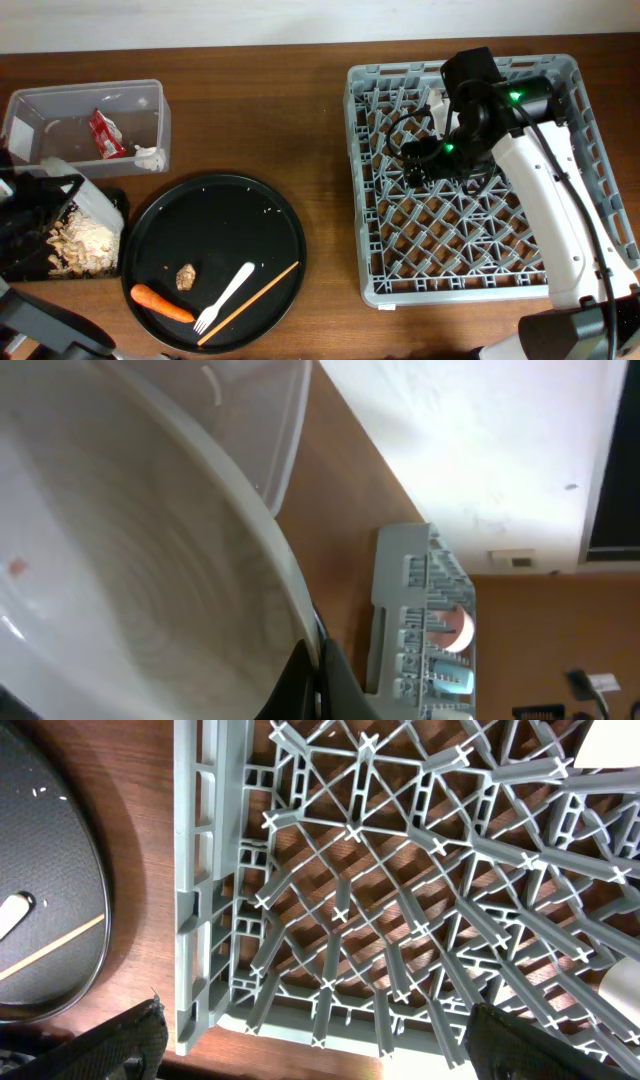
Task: Sort waste into correct bins and load items into the dishwasher rack
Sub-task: 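Tilt the plate over the black tray to empty rice and shells, then set the white plate on the round tray and grasp it with the right gripper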
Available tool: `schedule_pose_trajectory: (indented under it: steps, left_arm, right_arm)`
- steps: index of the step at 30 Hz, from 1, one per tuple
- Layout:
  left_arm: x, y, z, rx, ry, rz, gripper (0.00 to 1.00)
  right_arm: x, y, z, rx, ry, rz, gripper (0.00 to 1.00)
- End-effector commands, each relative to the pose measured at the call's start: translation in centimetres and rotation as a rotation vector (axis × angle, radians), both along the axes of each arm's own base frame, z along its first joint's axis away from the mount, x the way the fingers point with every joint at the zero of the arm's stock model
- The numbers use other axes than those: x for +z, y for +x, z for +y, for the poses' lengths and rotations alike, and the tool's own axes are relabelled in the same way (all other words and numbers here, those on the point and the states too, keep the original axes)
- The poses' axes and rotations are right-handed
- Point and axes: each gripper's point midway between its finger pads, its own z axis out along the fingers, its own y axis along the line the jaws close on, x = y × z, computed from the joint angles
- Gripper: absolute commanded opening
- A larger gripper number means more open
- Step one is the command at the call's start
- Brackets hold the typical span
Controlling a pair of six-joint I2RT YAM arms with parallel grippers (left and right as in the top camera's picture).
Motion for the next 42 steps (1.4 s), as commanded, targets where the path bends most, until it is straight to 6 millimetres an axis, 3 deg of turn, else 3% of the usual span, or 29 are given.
schedule_pose_trajectory:
  steps: [1,4,6,8,11,14,17,22,23,24,25,27,30,33,34,37,39,41,42]
  left_arm:
    - [0.6,0.1,-2.6,-0.071,0.017,0.006,0.0]
    - [0.6,0.2,-7.0,-0.199,0.101,0.06,0.0]
    - [1.2,0.0,-10.9,-0.308,0.197,0.083,0.0]
    - [0.6,-0.5,-14.3,-0.396,0.272,0.157,0.0]
    - [-2.6,-1.4,-18.4,-0.505,0.451,0.335,0.0]
    - [-5.3,-1.7,-23.7,-0.614,0.512,0.385,0.0]
    - [-9.1,-2.1,-27.6,-0.674,0.599,0.446,0.0]
    - [-13.8,-2.9,-31.6,-0.793,0.686,0.517,0.01]
    - [-14.3,-3.2,-32.2,-0.82,0.694,0.521,0.08]
    - [-14.2,-3.3,-32.2,-0.825,0.696,0.518,0.3]
    - [-13.7,-3.0,-32.0,-0.837,0.702,0.506,0.41]
    - [-10.8,-1.8,-30.2,-0.79,0.691,0.502,0.5]
    - [-5.8,-0.2,-25.6,-0.649,0.665,0.471,0.57]
    - [-2.3,-0.5,-19.9,-0.463,0.633,0.458,0.57]
    - [-1.2,-1.1,-16.9,-0.366,0.615,0.464,0.57]
    - [-0.2,-2.8,-11.3,-0.187,0.566,0.516,0.57]
    - [-0.4,-4.1,-8.1,-0.076,0.51,0.568,0.64]
    - [-0.5,-4.4,-7.3,-0.046,0.494,0.577,0.64]
    - [-0.4,-4.3,-7.2,-0.044,0.495,0.575,0.64]
  right_arm:
    - [-0.1,0.1,-0.2,0.003,-0.011,0.003,0.98]
    - [-0.1,0.2,-0.3,0.002,-0.016,0.002,0.98]
    - [-0.2,0.2,-0.7,-0.001,-0.037,-0.002,0.98]
    - [-0.2,0.2,-0.7,-0.002,-0.036,-0.002,0.98]
    - [-0.2,0.2,-0.7,-0.001,-0.036,-0.002,0.98]
    - [-0.2,0.2,-0.7,-0.001,-0.037,-0.002,0.98]
    - [-0.2,0.2,-0.7,-0.001,-0.037,0.001,0.99]
    - [-0.2,0.1,-0.7,-0.001,-0.038,0.005,0.99]
    - [-0.2,0.1,-0.7,-0.001,-0.038,0.005,0.99]
    - [-0.2,0.0,-0.7,-0.001,-0.038,0.005,0.99]
    - [-0.2,0.1,-0.7,-0.001,-0.038,0.005,0.99]
    - [-0.2,0.1,-0.7,-0.001,-0.037,0.004,0.99]
    - [-0.1,0.0,0.5,0.051,0.007,0.002,0.99]
    - [0.3,-0.3,4.4,0.191,0.093,-0.029,0.99]
    - [0.4,0.0,6.5,0.247,0.102,-0.064,0.98]
    - [-0.5,0.2,11.8,0.368,0.124,-0.107,0.99]
    - [-2.8,-0.2,16.0,0.405,0.135,-0.076,0.99]
    - [-6.1,-1.1,19.4,0.36,0.132,0.003,0.99]
    - [-8.8,-2.1,21.2,0.292,0.114,0.082,0.98]
